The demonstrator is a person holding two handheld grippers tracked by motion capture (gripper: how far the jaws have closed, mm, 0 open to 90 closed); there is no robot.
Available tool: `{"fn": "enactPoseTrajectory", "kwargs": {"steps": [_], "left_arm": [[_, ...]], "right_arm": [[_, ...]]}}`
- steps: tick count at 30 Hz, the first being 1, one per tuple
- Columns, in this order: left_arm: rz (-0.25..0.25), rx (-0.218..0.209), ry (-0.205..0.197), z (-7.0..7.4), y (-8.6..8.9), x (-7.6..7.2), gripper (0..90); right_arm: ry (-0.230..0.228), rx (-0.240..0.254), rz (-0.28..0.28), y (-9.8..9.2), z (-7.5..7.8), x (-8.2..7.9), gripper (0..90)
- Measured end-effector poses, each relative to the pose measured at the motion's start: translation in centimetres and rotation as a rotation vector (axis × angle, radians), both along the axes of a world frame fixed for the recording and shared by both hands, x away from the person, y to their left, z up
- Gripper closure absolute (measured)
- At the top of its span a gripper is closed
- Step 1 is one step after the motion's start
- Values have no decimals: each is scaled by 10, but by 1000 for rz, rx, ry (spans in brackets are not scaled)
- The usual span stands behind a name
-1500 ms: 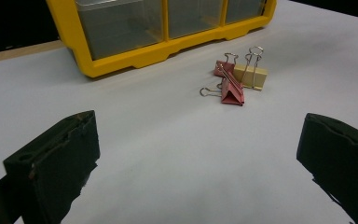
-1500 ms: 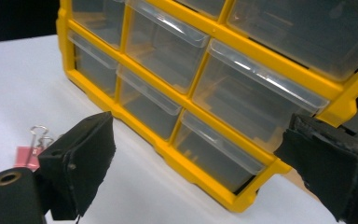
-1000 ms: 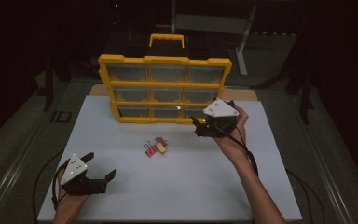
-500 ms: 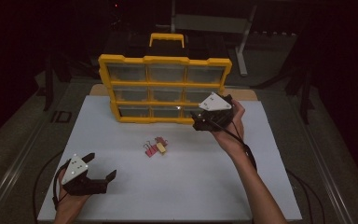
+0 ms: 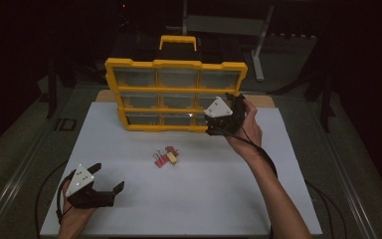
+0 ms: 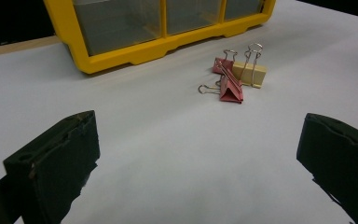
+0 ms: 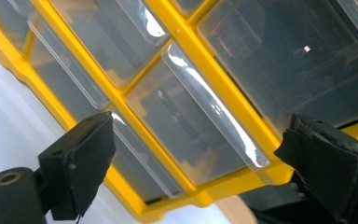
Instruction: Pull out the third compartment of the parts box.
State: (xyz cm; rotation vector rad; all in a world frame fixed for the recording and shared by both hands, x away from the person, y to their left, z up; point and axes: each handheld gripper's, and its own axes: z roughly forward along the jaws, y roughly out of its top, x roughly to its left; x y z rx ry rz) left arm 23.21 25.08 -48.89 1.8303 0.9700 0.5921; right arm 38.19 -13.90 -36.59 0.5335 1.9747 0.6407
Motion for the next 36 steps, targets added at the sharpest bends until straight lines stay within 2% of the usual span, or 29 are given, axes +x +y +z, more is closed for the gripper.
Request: {"fn": "enactPoseTrajectory", "kwargs": {"steps": [4, 5, 8, 11, 15, 24, 25, 32, 36], "left_arm": [[0, -1, 1, 0, 0, 0, 1], [0, -1, 1, 0, 0, 0, 1], [-1, -1, 2, 0, -1, 0, 1], [-2, -1, 2, -1, -1, 0, 1], [-4, 1, 3, 0, -1, 0, 1], [-4, 1, 5, -1, 0, 0, 1], [-4, 1, 5, -1, 0, 0, 1], [-4, 2, 6, -1, -1, 0, 1], [-5, 3, 7, -1, -1, 0, 1]], "right_arm": [[-22, -54, 3, 4, -1, 0, 86], [-22, -54, 3, 4, -1, 0, 86], [-37, -108, 4, 6, -2, 1, 87], [-44, -133, -1, 8, -3, 1, 87], [-54, -195, 4, 9, -4, 3, 87], [-88, -260, 7, 11, -8, 5, 86], [-111, -301, 9, 12, -9, 6, 86], [-161, -403, 5, 18, -16, 7, 86], [-221, -485, 13, 21, -20, 8, 86]]}}
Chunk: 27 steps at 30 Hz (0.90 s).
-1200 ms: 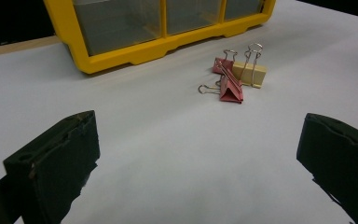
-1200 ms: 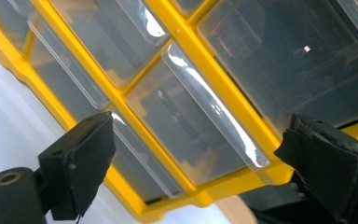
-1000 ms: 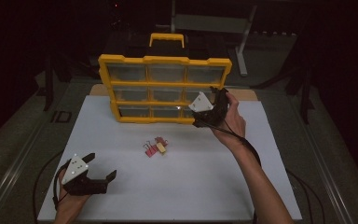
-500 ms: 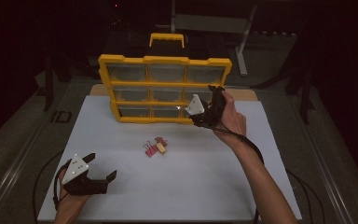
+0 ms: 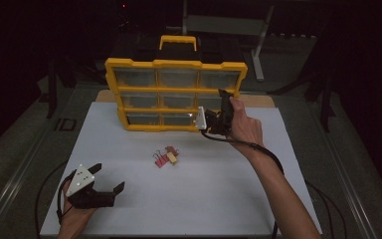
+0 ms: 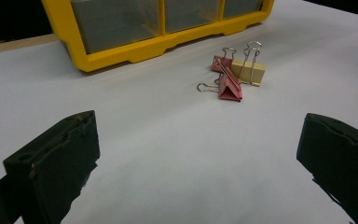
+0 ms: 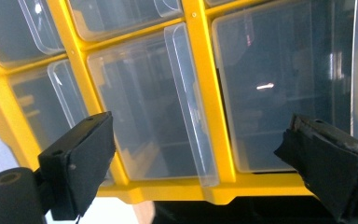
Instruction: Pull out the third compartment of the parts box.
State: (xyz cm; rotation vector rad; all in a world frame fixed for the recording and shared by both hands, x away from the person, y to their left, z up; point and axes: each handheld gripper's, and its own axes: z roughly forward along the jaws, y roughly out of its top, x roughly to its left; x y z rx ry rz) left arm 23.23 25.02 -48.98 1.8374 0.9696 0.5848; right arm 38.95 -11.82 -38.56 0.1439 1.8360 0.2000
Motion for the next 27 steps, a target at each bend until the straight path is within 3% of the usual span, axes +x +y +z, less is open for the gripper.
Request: {"fn": "enactPoseTrajectory", "kwargs": {"steps": [5, 17, 27], "left_arm": [[-4, 3, 2, 0, 0, 0, 1], [-10, 5, 5, -1, -2, 0, 1], [-14, 8, 10, -1, -2, 0, 1]], "right_arm": [[-41, -80, 5, 2, -5, 1, 86], [-129, -129, -6, 0, -9, 3, 86], [-216, -151, -8, -3, 2, 7, 87]]}}
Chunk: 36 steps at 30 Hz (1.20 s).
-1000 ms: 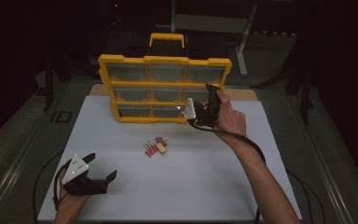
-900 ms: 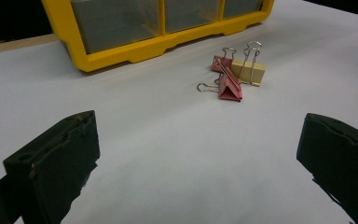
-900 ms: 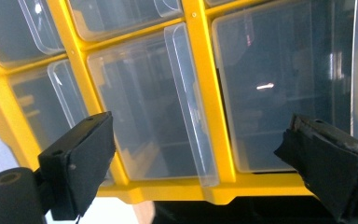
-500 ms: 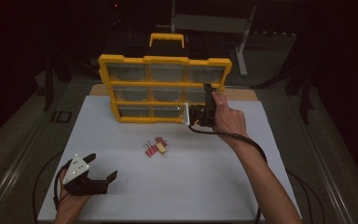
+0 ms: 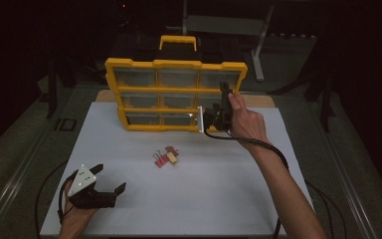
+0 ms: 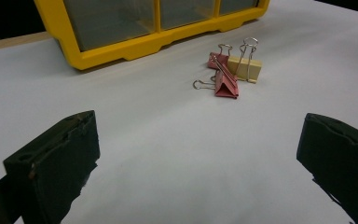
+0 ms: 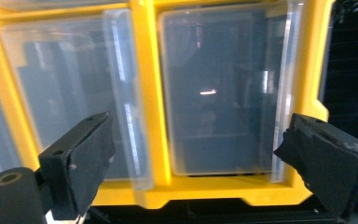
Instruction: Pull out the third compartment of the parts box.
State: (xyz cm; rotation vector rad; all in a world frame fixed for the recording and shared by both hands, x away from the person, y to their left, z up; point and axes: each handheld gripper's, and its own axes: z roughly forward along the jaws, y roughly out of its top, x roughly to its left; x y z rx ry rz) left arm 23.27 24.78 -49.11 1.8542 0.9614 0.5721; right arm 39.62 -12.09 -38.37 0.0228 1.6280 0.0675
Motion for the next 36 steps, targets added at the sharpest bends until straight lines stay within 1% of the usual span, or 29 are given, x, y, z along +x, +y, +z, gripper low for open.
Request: {"fn": "enactPoseTrajectory", "kwargs": {"steps": [4, 8, 9, 15, 16, 18, 20, 21, 22, 26, 27, 28, 31, 34, 36], "left_arm": [[-2, -2, 0, 0, 0, 0, 1], [-3, -1, 2, 0, -1, 0, 1], [-2, -1, 3, -1, -1, 0, 1], [-4, 0, 4, -1, -1, 0, 1], [-5, 2, 5, -1, -1, 0, 1], [-7, 4, 7, -1, -2, 0, 1], [-7, 3, 8, -1, -2, 1, 1], [-8, 5, 8, -1, -2, 0, 1], [-8, 4, 8, -1, -2, 0, 1], [-8, 4, 9, -1, -2, 0, 1], [-7, 5, 8, -1, -2, 0, 1], [-8, 4, 8, -1, -2, 0, 1], [-9, 6, 9, -1, -2, 0, 1], [-11, 9, 10, -2, -3, 1, 1], [-11, 9, 10, -2, -3, 1, 1]], "right_arm": [[-26, 1, -1, -1, 5, 1, 87], [-48, -10, -3, -1, 11, 4, 87], [-52, -15, -5, -2, 13, 5, 87], [-71, -9, -4, -2, 22, 9, 88], [-78, -13, -8, -2, 26, 12, 92], [-88, -16, -23, -2, 28, 14, 93], [-91, -17, -20, -3, 30, 16, 93], [-92, -12, -29, -3, 31, 17, 119], [-105, -9, -26, -4, 34, 19, 134], [-116, -6, -42, -6, 36, 23, 164], [-120, -3, -45, -7, 36, 24, 186], [-126, -7, -43, -8, 37, 24, 231], [-148, -18, -42, -9, 37, 26, 327], [-169, -25, -47, -10, 37, 28, 385], [-172, -28, -48, -11, 38, 28, 392]]}}
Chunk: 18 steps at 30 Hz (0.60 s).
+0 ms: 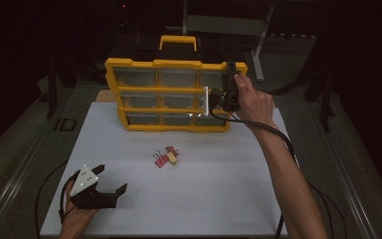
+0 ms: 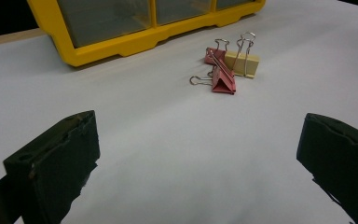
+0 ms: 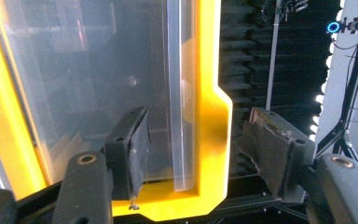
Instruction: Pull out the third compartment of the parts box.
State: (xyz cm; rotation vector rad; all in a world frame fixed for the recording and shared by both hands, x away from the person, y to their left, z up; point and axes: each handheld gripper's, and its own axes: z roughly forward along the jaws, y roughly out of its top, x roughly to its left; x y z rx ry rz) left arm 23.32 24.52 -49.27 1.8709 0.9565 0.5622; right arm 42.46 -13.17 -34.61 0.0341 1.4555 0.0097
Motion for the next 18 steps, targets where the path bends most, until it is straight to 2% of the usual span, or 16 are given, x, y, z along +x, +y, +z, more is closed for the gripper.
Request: {"fn": "enactPoseTrajectory", "kwargs": {"steps": [8, 13, 16, 18], "left_arm": [[-1, 1, 1, 0, 0, 0, 1], [-2, 6, 1, 0, -1, 0, 1], [-4, 5, 4, -1, -1, 0, 1], [-4, 6, 5, -1, -1, 0, 1]], "right_arm": [[-41, -12, -8, -4, 0, 0, 417], [-69, 17, -17, -6, 2, 1, 413], [-84, -9, -16, -6, -1, 1, 427], [-81, -1, -15, -6, -1, 0, 441]]}}
